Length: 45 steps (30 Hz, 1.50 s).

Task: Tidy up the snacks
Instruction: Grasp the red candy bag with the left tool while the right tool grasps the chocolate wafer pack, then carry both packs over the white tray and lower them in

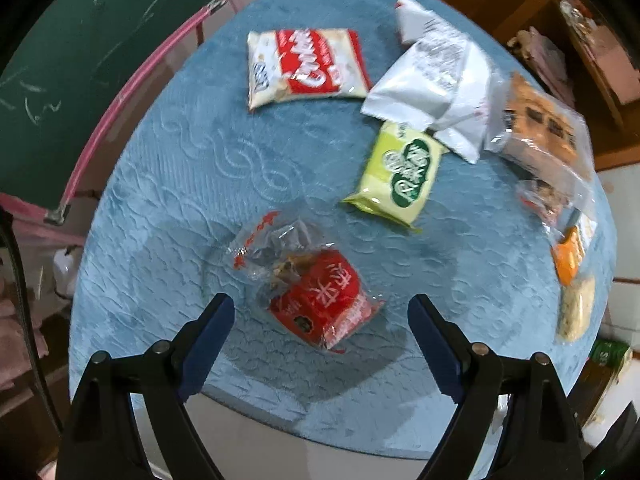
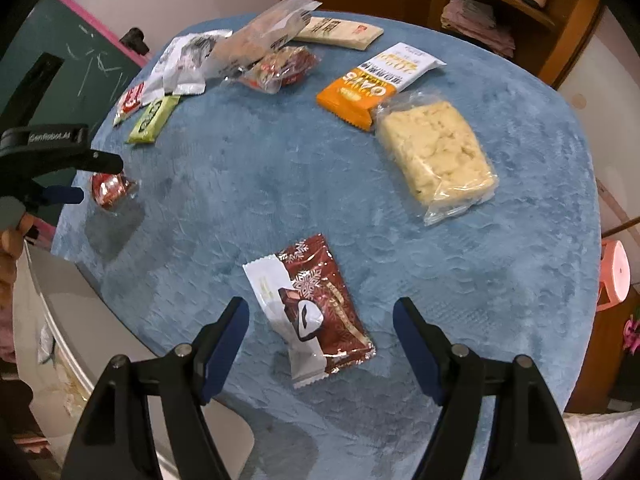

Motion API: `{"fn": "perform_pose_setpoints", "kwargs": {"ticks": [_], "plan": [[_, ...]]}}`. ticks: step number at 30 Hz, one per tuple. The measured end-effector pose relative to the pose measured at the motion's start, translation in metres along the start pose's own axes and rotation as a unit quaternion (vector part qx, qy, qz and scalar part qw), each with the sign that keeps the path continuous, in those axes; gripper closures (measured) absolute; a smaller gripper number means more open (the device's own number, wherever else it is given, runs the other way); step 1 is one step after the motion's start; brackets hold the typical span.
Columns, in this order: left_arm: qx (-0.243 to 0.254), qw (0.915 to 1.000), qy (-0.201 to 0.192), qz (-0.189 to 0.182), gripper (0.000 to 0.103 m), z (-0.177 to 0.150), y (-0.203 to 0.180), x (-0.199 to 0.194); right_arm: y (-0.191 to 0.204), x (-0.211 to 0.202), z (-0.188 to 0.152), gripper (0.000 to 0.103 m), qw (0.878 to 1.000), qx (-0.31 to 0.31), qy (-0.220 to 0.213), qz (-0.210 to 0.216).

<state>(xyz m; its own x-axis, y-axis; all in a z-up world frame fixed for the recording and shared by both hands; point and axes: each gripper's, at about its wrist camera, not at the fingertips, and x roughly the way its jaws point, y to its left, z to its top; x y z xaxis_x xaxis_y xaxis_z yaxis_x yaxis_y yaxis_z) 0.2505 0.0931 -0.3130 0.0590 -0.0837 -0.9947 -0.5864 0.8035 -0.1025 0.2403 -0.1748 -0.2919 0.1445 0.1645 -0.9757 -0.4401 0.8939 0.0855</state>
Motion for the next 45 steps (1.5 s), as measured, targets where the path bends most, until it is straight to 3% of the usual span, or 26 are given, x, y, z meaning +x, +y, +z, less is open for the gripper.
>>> {"fn": "perform_pose_setpoints", "kwargs": {"ticks": [7,12,15,18,21,23,26,35,40,45], "plan": [[-0.027,0.9991,0.033,0.001,0.023,0.001,0.003,0.028,0.007,0.021,0.0,0.028,0.999,-0.021,0.022,-0.012],[-0.022,0.9993,0.029,0.011,0.023,0.0,0.0,0.032,0.015,0.031,-0.001,0.028,0.998,-0.037,0.029,-0.031],[-0.013,0.9994,0.027,0.015,0.033,0.0,-0.009,0.03,0.02,0.033,-0.001,0.031,0.998,-0.044,0.026,-0.04],[0.003,0.9997,0.017,0.018,0.049,-0.005,-0.016,0.021,0.022,0.03,-0.002,0.047,0.998,-0.037,0.021,-0.041],[0.021,0.9997,0.004,0.015,0.053,-0.011,-0.023,0.018,0.02,0.028,-0.002,0.055,0.999,-0.022,0.022,-0.037],[0.033,0.9994,0.002,0.012,0.07,-0.016,-0.026,0.015,0.017,0.026,-0.002,0.057,0.999,-0.013,0.021,-0.035],[0.051,0.9987,0.002,0.003,0.072,-0.027,-0.026,0.011,0.015,0.024,0.0,0.062,0.999,-0.008,0.02,-0.038],[0.099,0.9943,-0.039,0.001,0.072,-0.048,-0.031,-0.023,0.012,0.009,-0.003,0.064,0.999,0.012,0.011,-0.037],[0.128,0.9888,-0.075,-0.01,0.072,-0.065,-0.034,-0.058,0.005,-0.016,-0.011,0.064,0.998,0.035,-0.022,-0.042],[0.169,0.9782,-0.118,-0.026,0.072,-0.079,-0.043,-0.107,0.004,-0.053,-0.008,0.064,0.995,0.059,-0.063,-0.053]]}}
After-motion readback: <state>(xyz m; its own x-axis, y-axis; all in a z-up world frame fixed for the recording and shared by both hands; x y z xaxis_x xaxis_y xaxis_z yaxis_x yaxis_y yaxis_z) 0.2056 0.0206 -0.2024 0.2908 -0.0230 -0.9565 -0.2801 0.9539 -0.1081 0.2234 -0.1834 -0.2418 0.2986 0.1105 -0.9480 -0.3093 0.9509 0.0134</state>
